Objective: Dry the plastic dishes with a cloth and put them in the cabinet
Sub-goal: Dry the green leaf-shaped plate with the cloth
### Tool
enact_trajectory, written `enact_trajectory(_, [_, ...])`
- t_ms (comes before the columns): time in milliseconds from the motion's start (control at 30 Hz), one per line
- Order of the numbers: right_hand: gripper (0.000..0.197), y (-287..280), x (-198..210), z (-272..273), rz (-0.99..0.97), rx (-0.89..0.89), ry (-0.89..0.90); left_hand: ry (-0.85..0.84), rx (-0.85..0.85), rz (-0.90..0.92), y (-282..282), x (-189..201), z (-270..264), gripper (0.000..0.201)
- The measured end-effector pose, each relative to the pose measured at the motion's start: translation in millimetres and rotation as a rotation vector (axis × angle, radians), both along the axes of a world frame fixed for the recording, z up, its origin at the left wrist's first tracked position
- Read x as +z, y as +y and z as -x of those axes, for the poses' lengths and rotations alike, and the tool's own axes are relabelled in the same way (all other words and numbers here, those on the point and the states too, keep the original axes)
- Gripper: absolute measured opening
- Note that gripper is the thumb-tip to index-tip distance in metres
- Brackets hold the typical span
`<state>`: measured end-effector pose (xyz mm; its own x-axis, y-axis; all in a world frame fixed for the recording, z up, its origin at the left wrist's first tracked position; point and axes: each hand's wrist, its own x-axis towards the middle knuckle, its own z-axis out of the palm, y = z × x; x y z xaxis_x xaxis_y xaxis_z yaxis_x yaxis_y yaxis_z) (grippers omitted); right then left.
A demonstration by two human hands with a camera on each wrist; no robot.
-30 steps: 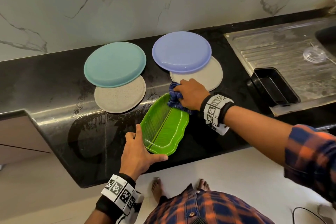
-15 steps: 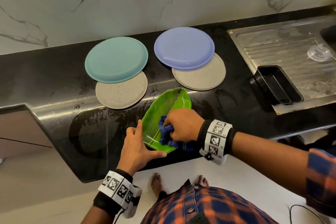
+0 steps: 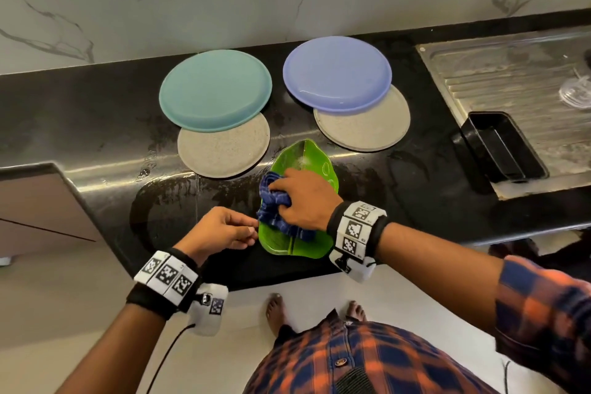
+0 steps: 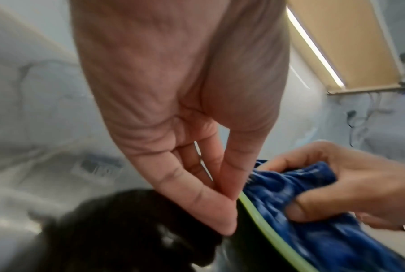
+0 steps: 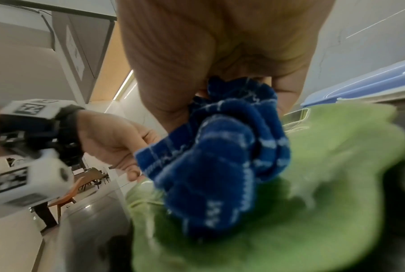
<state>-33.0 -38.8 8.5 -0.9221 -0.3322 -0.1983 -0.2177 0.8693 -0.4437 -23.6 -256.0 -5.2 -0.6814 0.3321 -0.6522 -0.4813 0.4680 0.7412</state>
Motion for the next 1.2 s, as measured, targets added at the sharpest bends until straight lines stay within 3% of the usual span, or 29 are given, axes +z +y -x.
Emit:
enact_trajectory(100, [0.048, 11, 3, -17, -0.04, 0.064, -0.026, 0.057, -0.03, 0.114, 1, 10, 14, 0.015])
enact_trajectory(200, [0.047, 26, 4, -26, -0.06, 0.018, -0.012, 0.347, -0.127, 0.191, 8, 20, 37, 0.02])
enact_trajectory(333, [0.049, 21, 7, -26, -0.098, 0.066, -0.021, 0.783, -0.481, 0.306, 40, 44, 72, 0.035])
enact_trajectory(467, [0.044, 9, 12, -37, -0.222, 0.312, 0.059, 1.002, -0.973, 0.47, 81, 55, 100, 0.052])
enact_trajectory(533, [0.043, 12, 13, -41, -0.229, 0.319, 0.073, 1.011, -1.162, 0.571, 97, 53, 107, 0.059])
enact_trajectory(633, [0.043, 18, 10, -45, -0.201, 0.315, 0.066, 0.959, -1.295, 0.603, 112, 41, 112, 0.067])
enact_trajectory(767, [0.043, 21, 2, -55, -0.162, 0.264, 0.09, 0.905, -1.346, 0.632, 113, 26, 117, 0.081])
enact_trajectory(1067, [0.046, -10, 2, -52, 0.049, 0.039, 0.046, 0.945, -1.452, 0.664, 117, 24, 120, 0.079])
enact_trajectory(1200, [0.041, -11, 2, -61, 0.049, 0.147, 0.032, 0.948, -1.475, 0.681, 121, 23, 120, 0.077])
